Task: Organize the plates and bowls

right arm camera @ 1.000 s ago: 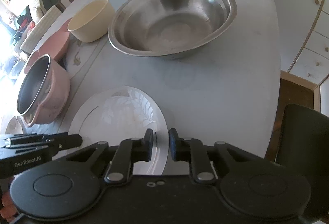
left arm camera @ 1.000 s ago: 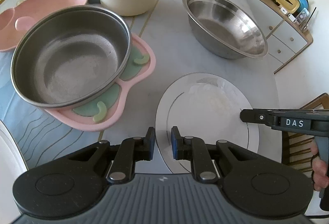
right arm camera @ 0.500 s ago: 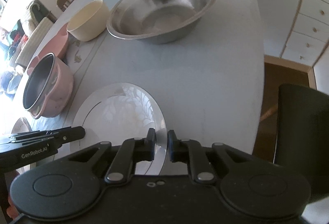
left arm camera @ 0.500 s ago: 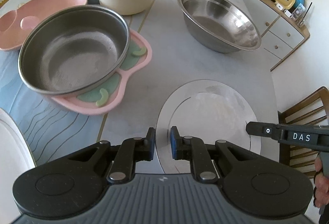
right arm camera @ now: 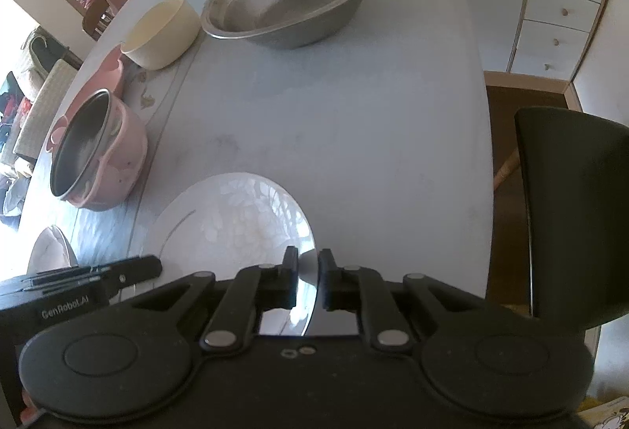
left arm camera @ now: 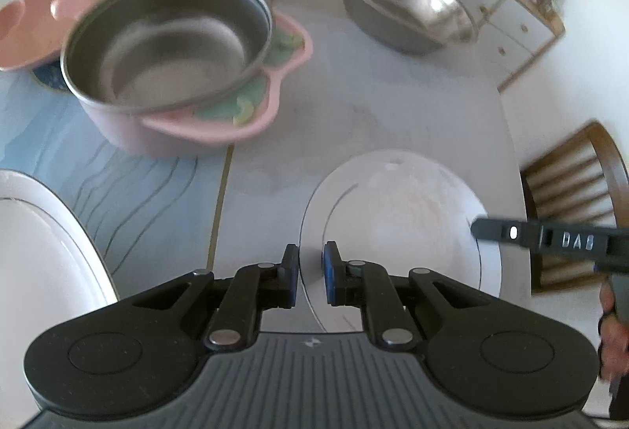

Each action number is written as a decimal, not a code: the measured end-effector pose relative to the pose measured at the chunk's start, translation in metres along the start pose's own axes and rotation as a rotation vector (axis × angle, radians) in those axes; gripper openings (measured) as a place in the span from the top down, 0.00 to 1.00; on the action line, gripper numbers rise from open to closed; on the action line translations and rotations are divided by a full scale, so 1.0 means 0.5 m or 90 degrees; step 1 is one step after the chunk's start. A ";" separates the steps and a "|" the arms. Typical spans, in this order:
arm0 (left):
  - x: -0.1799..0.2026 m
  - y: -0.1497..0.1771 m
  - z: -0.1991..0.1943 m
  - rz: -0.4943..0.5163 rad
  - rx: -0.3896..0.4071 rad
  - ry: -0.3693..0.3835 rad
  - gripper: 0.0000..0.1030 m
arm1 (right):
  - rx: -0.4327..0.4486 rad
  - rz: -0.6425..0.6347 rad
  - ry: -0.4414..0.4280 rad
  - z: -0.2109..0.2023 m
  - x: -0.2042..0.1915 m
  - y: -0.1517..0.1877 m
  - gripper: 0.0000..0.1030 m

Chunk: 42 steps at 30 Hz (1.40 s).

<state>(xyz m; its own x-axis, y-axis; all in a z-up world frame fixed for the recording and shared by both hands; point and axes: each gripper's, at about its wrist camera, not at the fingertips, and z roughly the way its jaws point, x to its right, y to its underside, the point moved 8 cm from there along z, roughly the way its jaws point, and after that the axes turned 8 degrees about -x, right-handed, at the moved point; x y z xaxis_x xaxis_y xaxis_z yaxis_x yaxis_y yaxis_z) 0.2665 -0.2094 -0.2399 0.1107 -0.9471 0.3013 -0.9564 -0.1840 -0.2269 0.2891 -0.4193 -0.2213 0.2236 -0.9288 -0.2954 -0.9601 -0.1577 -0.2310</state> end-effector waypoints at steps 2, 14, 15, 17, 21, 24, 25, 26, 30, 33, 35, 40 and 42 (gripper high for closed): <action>-0.003 0.005 0.001 0.023 -0.022 0.018 0.89 | -0.005 0.001 -0.013 -0.001 0.005 0.005 0.90; -0.022 -0.004 0.009 0.079 -0.116 0.132 0.90 | -0.035 0.015 -0.076 0.006 0.038 0.014 0.87; -0.024 -0.003 0.009 0.076 -0.121 0.139 0.90 | -0.045 0.014 -0.086 0.007 0.040 0.015 0.87; -0.023 -0.013 0.015 0.078 -0.127 0.145 0.90 | -0.055 0.009 -0.092 0.006 0.042 0.016 0.87; -0.025 -0.015 0.014 0.082 -0.128 0.155 0.90 | -0.063 0.002 -0.096 0.007 0.043 0.017 0.90; -0.027 -0.012 0.013 0.083 -0.123 0.155 0.91 | -0.061 -0.005 -0.087 0.006 0.041 0.016 0.90; -0.027 -0.011 0.014 0.086 -0.120 0.152 0.91 | -0.061 -0.004 -0.085 0.005 0.040 0.017 0.91; -0.028 -0.011 0.013 0.088 -0.119 0.150 0.91 | -0.062 0.000 -0.086 0.005 0.040 0.018 0.91; -0.029 -0.010 0.012 0.080 -0.119 0.148 0.91 | -0.061 0.013 -0.087 -0.004 0.038 0.022 0.91; -0.029 -0.010 0.006 0.079 -0.118 0.149 0.91 | -0.057 0.019 -0.083 -0.017 0.029 0.026 0.92; -0.032 -0.011 -0.003 0.074 -0.115 0.155 0.92 | -0.058 0.031 -0.083 -0.025 0.024 0.027 0.92; -0.051 -0.016 -0.029 0.071 -0.108 0.157 0.92 | -0.055 0.048 -0.082 -0.037 -0.002 0.031 0.92; -0.061 -0.016 -0.038 0.068 -0.106 0.159 0.92 | -0.056 0.050 -0.084 -0.041 -0.017 0.035 0.92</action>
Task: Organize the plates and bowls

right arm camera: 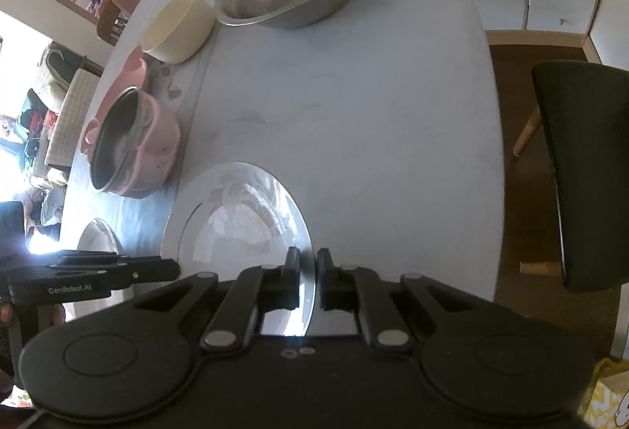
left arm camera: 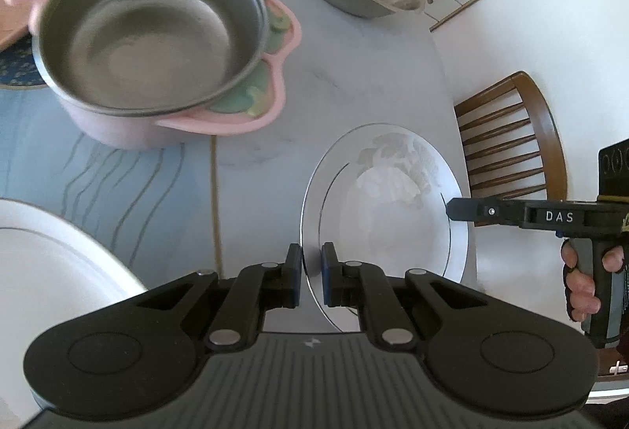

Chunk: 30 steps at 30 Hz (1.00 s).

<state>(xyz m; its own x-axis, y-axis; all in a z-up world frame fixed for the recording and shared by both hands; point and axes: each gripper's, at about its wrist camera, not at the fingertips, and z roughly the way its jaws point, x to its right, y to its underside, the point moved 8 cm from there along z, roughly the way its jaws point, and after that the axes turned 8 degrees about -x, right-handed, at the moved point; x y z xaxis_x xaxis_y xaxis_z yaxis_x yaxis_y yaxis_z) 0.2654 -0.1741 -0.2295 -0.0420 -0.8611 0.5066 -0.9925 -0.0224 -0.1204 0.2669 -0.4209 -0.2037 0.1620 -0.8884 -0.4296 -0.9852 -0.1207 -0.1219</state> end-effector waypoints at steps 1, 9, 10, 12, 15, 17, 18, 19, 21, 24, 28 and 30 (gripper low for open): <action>-0.005 0.002 -0.008 -0.002 0.002 0.000 0.92 | 0.000 0.002 -0.003 0.000 -0.008 0.003 0.92; -0.049 0.035 -0.068 -0.010 0.006 -0.003 0.92 | -0.007 0.001 -0.017 0.016 -0.091 0.025 0.92; -0.055 0.040 -0.077 -0.009 0.008 -0.003 0.92 | -0.007 -0.001 -0.017 0.019 -0.101 0.027 0.92; -0.068 0.048 -0.095 -0.010 0.010 -0.003 0.92 | -0.006 -0.003 -0.023 0.023 -0.124 0.029 0.93; -0.092 0.061 -0.122 -0.012 0.016 -0.005 0.92 | -0.006 -0.009 -0.029 0.032 -0.159 0.032 0.93; -0.111 0.069 -0.135 -0.016 0.019 -0.006 0.92 | -0.006 -0.014 -0.030 0.039 -0.181 0.033 0.93; -0.122 0.073 -0.142 -0.019 0.020 -0.008 0.92 | -0.007 -0.016 -0.032 0.043 -0.193 0.034 0.93; -0.134 0.079 -0.150 -0.021 0.021 -0.009 0.92 | -0.010 -0.018 -0.036 0.049 -0.204 0.034 0.93; -0.154 0.088 -0.162 -0.027 0.022 -0.011 0.92 | -0.012 -0.026 -0.038 0.063 -0.228 0.032 0.93; -0.186 0.102 -0.182 -0.030 0.026 -0.020 0.92 | -0.018 -0.035 -0.039 0.085 -0.259 0.035 0.93; -0.234 0.123 -0.203 -0.041 0.028 -0.025 0.92 | -0.027 -0.043 -0.043 0.113 -0.303 0.039 0.93; -0.255 0.132 -0.212 -0.045 0.029 -0.030 0.91 | -0.033 -0.048 -0.045 0.126 -0.323 0.042 0.93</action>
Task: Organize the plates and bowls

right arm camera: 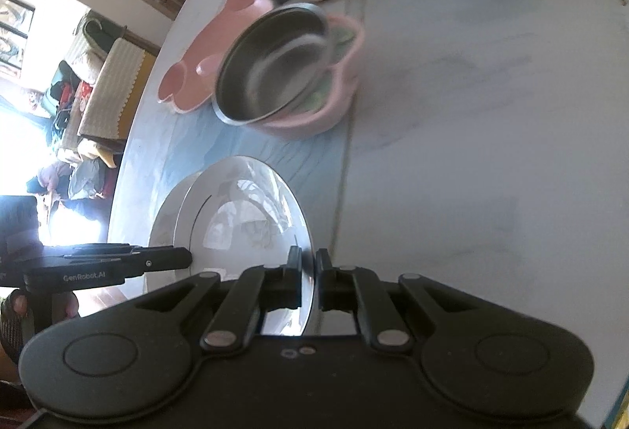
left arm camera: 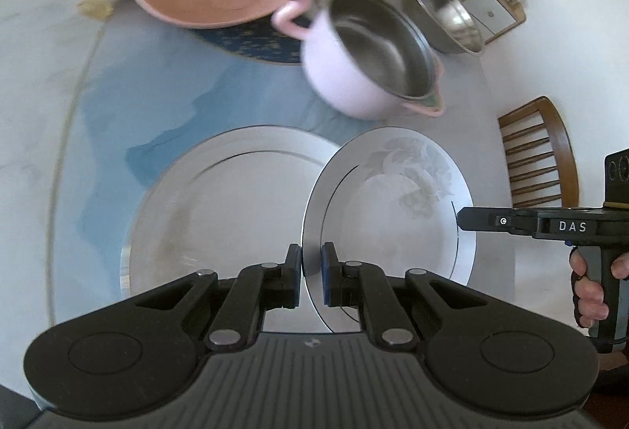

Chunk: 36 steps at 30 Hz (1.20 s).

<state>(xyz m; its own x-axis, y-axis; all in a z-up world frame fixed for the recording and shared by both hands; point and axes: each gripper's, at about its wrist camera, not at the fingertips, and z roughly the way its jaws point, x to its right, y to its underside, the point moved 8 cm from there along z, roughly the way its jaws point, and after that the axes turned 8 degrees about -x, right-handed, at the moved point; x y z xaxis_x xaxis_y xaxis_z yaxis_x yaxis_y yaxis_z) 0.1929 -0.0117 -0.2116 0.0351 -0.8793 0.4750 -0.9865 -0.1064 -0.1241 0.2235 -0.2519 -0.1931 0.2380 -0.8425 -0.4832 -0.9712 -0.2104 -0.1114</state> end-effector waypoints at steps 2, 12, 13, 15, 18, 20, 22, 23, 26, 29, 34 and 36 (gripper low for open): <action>-0.024 0.006 -0.009 -0.004 0.000 -0.001 0.91 | -0.004 -0.005 0.001 0.017 -0.020 0.001 0.93; -0.096 0.032 -0.020 -0.008 -0.011 -0.011 0.91 | -0.022 -0.002 0.001 0.075 -0.068 0.018 0.93; -0.101 0.034 -0.018 -0.009 -0.013 -0.011 0.91 | -0.022 -0.001 0.001 0.077 -0.069 0.020 0.93; -0.106 0.035 -0.014 -0.006 -0.016 -0.011 0.91 | -0.024 0.003 0.003 0.082 -0.068 0.022 0.93; -0.111 0.036 -0.008 -0.001 -0.021 -0.013 0.91 | -0.026 0.007 0.006 0.087 -0.067 0.023 0.93; -0.113 0.036 -0.005 0.001 -0.024 -0.011 0.91 | -0.026 0.009 0.008 0.088 -0.066 0.023 0.93; -0.115 0.036 -0.004 0.004 -0.026 -0.011 0.91 | -0.026 0.012 0.010 0.090 -0.067 0.023 0.93; -0.116 0.036 -0.003 0.005 -0.027 -0.011 0.91 | -0.025 0.013 0.011 0.090 -0.067 0.024 0.93; -0.117 0.033 0.001 0.009 -0.030 -0.013 0.91 | -0.024 0.014 0.015 0.091 -0.068 0.025 0.93; -0.120 0.032 0.003 0.011 -0.034 -0.015 0.91 | -0.023 0.017 0.016 0.092 -0.069 0.026 0.93; -0.120 0.029 0.007 0.025 -0.038 -0.028 0.92 | -0.019 0.022 0.013 0.091 -0.067 0.026 0.94; -0.120 0.028 0.006 0.031 -0.038 -0.030 0.92 | -0.018 0.020 0.013 0.091 -0.067 0.025 0.94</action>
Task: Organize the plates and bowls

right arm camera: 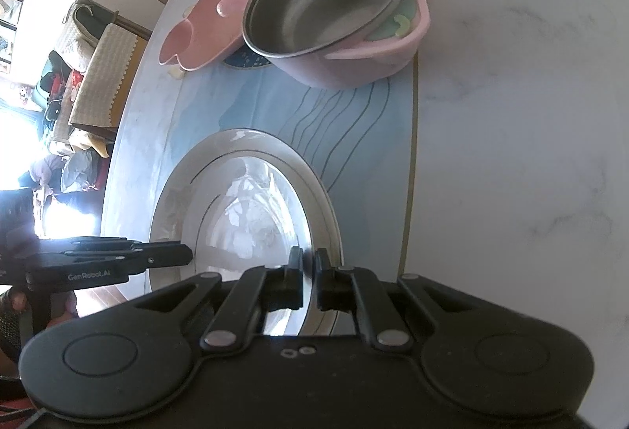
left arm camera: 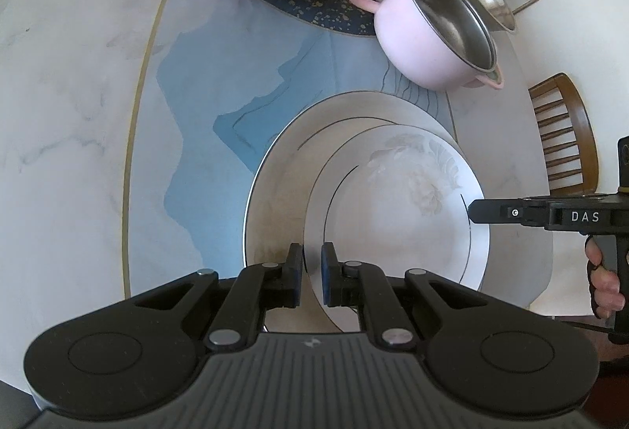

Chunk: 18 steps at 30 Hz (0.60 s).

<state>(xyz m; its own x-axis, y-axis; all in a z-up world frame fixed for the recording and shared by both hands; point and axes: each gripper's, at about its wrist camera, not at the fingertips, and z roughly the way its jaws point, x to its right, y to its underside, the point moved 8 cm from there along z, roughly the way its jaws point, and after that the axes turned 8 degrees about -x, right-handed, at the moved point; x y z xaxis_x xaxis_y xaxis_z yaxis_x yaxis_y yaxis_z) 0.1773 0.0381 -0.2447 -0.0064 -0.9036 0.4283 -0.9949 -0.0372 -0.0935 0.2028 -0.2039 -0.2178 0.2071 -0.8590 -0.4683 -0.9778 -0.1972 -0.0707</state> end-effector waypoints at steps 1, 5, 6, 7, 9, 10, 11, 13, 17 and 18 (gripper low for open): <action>0.001 -0.001 -0.001 0.004 0.000 -0.001 0.92 | 0.000 0.000 0.001 0.000 0.001 0.000 0.94; 0.001 -0.003 -0.010 0.025 0.005 -0.019 0.92 | -0.001 0.003 0.007 0.005 0.003 0.000 0.94; 0.000 -0.003 -0.014 0.028 0.007 -0.022 0.92 | -0.001 0.005 0.006 0.005 0.003 0.000 0.94; 0.000 -0.003 -0.020 0.036 0.012 -0.029 0.92 | 0.000 0.006 0.009 0.007 0.003 0.000 0.93; 0.003 -0.003 -0.031 0.056 0.027 -0.038 0.92 | 0.000 0.006 0.010 0.009 0.003 0.000 0.93; 0.006 -0.003 -0.036 0.067 0.033 -0.042 0.92 | 0.001 0.004 0.012 0.011 0.002 0.000 0.93; 0.009 -0.002 -0.038 0.072 0.037 -0.043 0.92 | 0.001 0.001 0.014 0.012 0.001 0.000 0.93; 0.013 -0.002 -0.038 0.077 0.041 -0.048 0.92 | 0.002 0.000 0.020 0.014 -0.001 0.000 0.93; 0.026 0.000 -0.032 0.091 0.045 -0.059 0.92 | 0.004 0.010 0.025 0.016 -0.001 0.001 0.92; 0.029 0.001 -0.029 0.096 0.046 -0.064 0.92 | 0.005 0.014 0.029 0.017 -0.002 0.002 0.92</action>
<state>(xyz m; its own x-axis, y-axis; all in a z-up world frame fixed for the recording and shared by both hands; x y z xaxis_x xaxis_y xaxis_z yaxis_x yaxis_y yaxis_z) 0.1754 0.0313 -0.2254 -0.1409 -0.9393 0.3128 -0.9736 0.0743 -0.2156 0.2014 -0.1992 -0.2248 0.1869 -0.8838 -0.4289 -0.9823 -0.1745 -0.0685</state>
